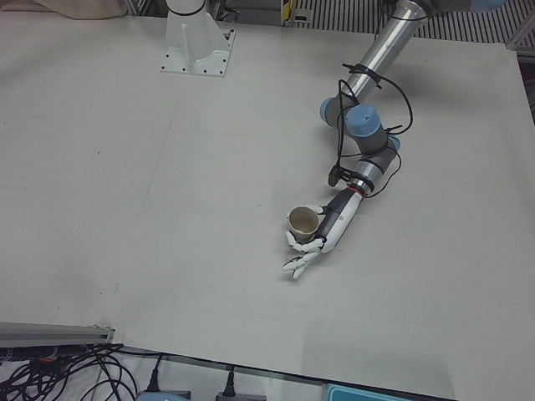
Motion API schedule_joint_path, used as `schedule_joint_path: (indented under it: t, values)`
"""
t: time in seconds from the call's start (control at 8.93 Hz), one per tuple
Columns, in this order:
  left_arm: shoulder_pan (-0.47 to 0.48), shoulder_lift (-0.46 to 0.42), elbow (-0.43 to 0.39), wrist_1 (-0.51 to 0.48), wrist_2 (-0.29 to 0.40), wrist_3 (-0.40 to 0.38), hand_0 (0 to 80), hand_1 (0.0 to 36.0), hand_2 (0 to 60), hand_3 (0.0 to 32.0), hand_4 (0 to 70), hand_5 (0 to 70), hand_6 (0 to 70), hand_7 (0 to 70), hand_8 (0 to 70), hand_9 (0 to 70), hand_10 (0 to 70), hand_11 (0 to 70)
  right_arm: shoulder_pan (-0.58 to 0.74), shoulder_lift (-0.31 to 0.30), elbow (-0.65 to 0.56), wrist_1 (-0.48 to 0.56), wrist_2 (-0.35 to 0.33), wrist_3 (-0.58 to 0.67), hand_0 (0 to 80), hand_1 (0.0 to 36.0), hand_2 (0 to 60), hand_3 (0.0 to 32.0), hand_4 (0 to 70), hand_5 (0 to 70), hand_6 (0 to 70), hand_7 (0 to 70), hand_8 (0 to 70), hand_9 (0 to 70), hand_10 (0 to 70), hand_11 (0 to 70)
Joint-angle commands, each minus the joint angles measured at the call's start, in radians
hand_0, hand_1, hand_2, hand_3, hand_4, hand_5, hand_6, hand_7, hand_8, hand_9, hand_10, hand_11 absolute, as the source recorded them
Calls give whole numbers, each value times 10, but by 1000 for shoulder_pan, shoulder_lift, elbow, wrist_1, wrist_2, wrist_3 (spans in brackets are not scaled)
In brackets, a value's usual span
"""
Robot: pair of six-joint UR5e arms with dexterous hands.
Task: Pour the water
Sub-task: 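Reach the right hand to the white cup and grasp it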
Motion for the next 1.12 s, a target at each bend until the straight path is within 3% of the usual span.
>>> schedule_joint_path:
  t: [0.0,0.45,0.67,0.78,1.01]
  values:
    - [1,-4,-4,7,-16,-15,800,360,600,0,599,700,174,147,101,45,117,206,-102,6,11,1,65,-20,551,281,233,0,0,72,69,0,3,0,0,0]
    - [0,-2,-4,16,-17,-40,800,360,600,0,609,700,175,149,100,45,117,206,-147,15,29,1,65,-22,556,280,212,0,0,72,79,0,5,0,0,0]
    - [0,-2,-4,16,-17,-40,800,360,600,0,606,700,172,146,100,44,117,206,-147,15,52,-1,67,-22,559,271,142,0,0,68,57,0,1,0,0,0]
    - [0,-2,-4,15,-17,-40,800,360,600,0,604,700,172,145,99,43,116,205,-154,15,66,-1,68,-25,560,272,143,0,0,69,59,0,1,0,0,0]
    - [-2,-1,-4,13,-17,-50,800,360,600,0,601,700,172,146,99,44,116,205,-173,15,91,-5,71,-43,578,291,200,0,0,77,104,50,11,0,0,0]
